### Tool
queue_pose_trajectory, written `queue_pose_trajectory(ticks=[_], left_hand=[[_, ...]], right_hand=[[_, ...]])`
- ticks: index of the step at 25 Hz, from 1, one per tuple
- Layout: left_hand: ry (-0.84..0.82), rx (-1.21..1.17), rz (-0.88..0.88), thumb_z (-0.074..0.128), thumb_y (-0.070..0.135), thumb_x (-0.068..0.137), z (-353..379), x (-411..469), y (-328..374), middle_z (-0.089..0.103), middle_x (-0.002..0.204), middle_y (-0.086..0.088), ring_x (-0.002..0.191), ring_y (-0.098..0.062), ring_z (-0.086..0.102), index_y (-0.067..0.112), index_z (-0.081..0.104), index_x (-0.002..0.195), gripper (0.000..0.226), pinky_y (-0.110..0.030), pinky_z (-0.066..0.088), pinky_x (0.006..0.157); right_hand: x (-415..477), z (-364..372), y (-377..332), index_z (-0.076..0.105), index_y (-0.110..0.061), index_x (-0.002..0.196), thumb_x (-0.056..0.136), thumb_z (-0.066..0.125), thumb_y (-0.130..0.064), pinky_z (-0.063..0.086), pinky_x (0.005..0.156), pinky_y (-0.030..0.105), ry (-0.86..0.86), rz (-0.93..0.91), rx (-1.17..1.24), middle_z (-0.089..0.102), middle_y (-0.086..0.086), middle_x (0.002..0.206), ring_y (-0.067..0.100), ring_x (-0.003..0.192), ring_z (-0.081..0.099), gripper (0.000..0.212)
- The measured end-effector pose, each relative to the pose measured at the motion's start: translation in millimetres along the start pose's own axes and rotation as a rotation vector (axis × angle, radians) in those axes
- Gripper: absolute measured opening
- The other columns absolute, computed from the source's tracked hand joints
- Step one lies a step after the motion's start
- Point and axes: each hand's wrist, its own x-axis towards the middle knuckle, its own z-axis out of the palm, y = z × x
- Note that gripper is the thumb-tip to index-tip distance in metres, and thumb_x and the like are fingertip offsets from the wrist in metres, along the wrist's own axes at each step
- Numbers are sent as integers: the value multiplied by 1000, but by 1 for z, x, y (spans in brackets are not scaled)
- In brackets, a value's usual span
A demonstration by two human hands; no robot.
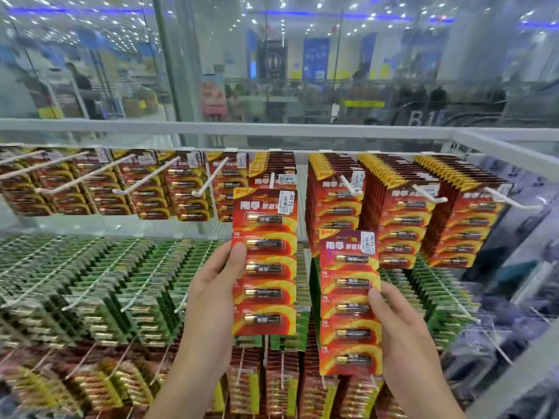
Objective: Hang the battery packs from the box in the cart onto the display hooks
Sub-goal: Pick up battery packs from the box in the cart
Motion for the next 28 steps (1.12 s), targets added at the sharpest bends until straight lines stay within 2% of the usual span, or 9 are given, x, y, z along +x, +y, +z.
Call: queue_pose_trajectory(ticks=[4, 10, 16, 18, 20, 23, 24, 26, 28], left_hand=[[-1, 3, 13, 60, 34, 101, 1, 8, 2, 80, 106, -10, 88, -32, 79, 28, 80, 108, 22, -41, 65, 64], [-12, -10, 15, 61, 32, 101, 7, 18, -5, 81, 103, -8, 90, -30, 79, 29, 79, 103, 19, -42, 63, 72], [-4, -5, 34, 60, 36, 103, 14, 58, -16, 79, 114, -2, 105, -26, 76, 23, 70, 127, 30, -50, 59, 93], [-7, -6, 50, 59, 35, 104, 19, 74, -17, 81, 105, 5, 96, -16, 78, 23, 69, 126, 27, -38, 63, 80], [-3, 2, 67, 58, 32, 105, 22, 88, -17, 81, 94, 11, 84, -8, 78, 25, 69, 117, 18, -26, 62, 65], [20, 35, 53, 59, 36, 105, 24, 102, -21, 80, 110, -1, 100, -24, 77, 20, 69, 127, 29, -43, 63, 82], [25, 42, 57, 58, 35, 105, 24, 105, -22, 80, 110, -4, 99, -27, 77, 19, 69, 126, 29, -46, 63, 83], [35, 58, 69, 57, 33, 106, 22, 108, -24, 80, 106, -6, 93, -28, 79, 17, 70, 121, 26, -43, 65, 74], [37, 65, 82, 57, 33, 106, 21, 108, -25, 80, 104, -6, 90, -28, 79, 17, 71, 119, 25, -41, 65, 70]], right_hand=[[0, -3, 1, 70, -18, 119, 84, 65, -29, 56, 80, 49, 36, 15, 1, 78, 12, 108, 31, 89, 78, 37], [-4, -3, -1, 71, -18, 118, 80, 66, -28, 56, 77, 48, 58, -8, -6, 79, 10, 104, 28, 84, 78, 40], [-5, 2, -8, 71, -19, 118, 80, 67, -30, 58, 76, 46, 55, -39, -55, 79, 10, 106, 29, 86, 78, 40], [-3, 4, -14, 71, -20, 118, 81, 67, -33, 61, 74, 45, 39, -73, -83, 78, 8, 108, 27, 91, 77, 39], [-1, 8, -23, 72, -21, 114, 84, 65, -33, 62, 64, 40, 12, -131, -106, 79, 5, 101, 23, 84, 76, 33], [2, 16, -37, 77, -27, 105, 89, 62, -35, 62, 63, 40, -1, -219, -166, 78, 4, 97, 22, 82, 76, 23], [4, 18, -40, 78, -31, 100, 91, 61, -36, 63, 66, 42, 1, -234, -181, 79, 3, 98, 23, 84, 76, 20], [9, 21, -43, 79, -36, 96, 93, 61, -37, 63, 78, 50, 17, -231, -200, 78, 3, 100, 27, 91, 76, 18], [13, 22, -43, 79, -35, 94, 95, 61, -35, 61, 82, 53, 33, -215, -198, 78, 5, 102, 29, 92, 76, 18]])
